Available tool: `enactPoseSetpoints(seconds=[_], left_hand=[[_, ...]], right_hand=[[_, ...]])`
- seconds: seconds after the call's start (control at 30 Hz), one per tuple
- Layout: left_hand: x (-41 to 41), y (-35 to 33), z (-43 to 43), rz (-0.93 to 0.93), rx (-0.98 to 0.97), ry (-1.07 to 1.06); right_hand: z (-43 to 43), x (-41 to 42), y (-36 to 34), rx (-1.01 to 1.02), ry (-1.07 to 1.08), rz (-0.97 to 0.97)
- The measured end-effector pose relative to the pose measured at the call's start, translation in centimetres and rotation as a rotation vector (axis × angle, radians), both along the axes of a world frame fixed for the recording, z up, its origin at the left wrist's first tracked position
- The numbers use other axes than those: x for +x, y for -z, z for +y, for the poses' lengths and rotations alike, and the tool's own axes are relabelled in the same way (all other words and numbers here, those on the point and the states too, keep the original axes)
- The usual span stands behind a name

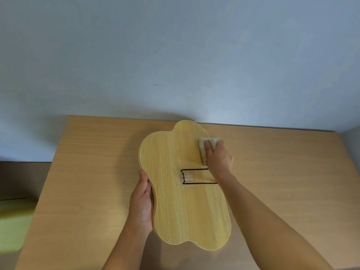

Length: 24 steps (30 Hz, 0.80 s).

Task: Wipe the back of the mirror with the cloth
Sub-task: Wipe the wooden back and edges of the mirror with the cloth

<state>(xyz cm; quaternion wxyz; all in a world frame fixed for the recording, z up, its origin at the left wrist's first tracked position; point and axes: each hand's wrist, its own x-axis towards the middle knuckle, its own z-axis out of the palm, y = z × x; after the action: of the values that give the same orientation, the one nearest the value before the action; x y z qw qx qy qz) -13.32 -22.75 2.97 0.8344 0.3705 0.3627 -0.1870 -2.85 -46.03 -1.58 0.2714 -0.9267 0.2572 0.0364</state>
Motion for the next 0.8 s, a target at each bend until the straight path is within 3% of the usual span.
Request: enactPoseSetpoints(seconds=[0.17,0.27,0.37,0.47,0.6,0.8], left_hand=[[0.0,-0.2,-0.2,-0.036,0.012,0.023],[-0.1,0.1,-0.2,-0.037,0.030,0.013],[-0.1,0.4,-0.3,-0.043,-0.002,0.009],[-0.3,0.7,-0.3,-0.055,0.011,0.012],[-0.3,1.0,-0.2,-0.070,0.041,-0.003],[-0.3,1.2,-0.2,-0.080,-0.007,-0.001]], right_hand=[[-3.8,-1.4,-0.7,-0.072,0.196,0.001],[-0.9,-3.6,-3.5,0.116,0.089,-0.171],[4.0,-6.8,-5.7,0.264,-0.094,-0.211],[6.6,-8.7,-5.7,0.246,-0.196,-0.184],[5.3,-8.7,-4.6,0.172,-0.132,-0.173],[-2.0,-9.2,-0.9,-0.056,0.042,0.055]])
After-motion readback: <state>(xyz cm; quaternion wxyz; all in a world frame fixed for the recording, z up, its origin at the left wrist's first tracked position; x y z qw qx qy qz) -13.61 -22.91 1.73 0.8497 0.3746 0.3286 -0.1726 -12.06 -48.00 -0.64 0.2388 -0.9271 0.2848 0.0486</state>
